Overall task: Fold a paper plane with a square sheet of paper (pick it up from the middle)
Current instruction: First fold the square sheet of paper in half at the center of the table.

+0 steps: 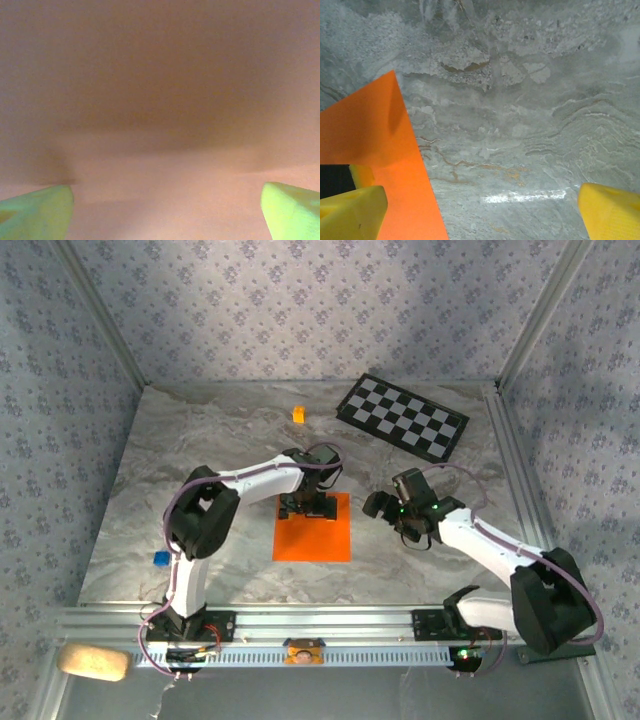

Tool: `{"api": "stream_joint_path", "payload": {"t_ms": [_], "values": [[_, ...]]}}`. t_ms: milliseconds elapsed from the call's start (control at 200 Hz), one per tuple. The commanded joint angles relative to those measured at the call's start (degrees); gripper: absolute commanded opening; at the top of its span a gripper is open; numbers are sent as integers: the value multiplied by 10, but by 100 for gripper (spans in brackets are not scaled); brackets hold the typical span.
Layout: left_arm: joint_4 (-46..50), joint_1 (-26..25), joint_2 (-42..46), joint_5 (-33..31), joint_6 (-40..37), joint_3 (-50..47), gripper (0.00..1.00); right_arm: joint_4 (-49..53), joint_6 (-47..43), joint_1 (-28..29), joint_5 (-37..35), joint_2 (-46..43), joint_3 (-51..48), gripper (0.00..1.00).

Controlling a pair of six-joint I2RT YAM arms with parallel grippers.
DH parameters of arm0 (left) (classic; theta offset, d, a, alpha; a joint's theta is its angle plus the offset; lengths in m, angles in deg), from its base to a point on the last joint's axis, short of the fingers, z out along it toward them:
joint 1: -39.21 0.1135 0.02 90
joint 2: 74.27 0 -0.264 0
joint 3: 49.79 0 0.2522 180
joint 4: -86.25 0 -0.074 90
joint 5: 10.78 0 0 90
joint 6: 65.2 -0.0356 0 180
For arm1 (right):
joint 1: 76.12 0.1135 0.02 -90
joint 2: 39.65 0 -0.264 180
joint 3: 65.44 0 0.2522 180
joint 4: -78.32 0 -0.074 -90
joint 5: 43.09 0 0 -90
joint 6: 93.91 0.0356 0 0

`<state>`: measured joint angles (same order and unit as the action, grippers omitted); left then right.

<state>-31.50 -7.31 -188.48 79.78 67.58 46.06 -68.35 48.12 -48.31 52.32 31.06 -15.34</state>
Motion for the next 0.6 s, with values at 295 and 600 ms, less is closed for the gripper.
{"api": "stream_joint_path", "payload": {"t_ms": [295, 600], "values": [[28, -8, -40, -18, 15, 14, 96, 37, 4, -4, -1, 15, 26, 100], [-4, -10, -56, 4, 23, -14, 95, 47, 7, -3, -8, 11, 27, 100]]}}
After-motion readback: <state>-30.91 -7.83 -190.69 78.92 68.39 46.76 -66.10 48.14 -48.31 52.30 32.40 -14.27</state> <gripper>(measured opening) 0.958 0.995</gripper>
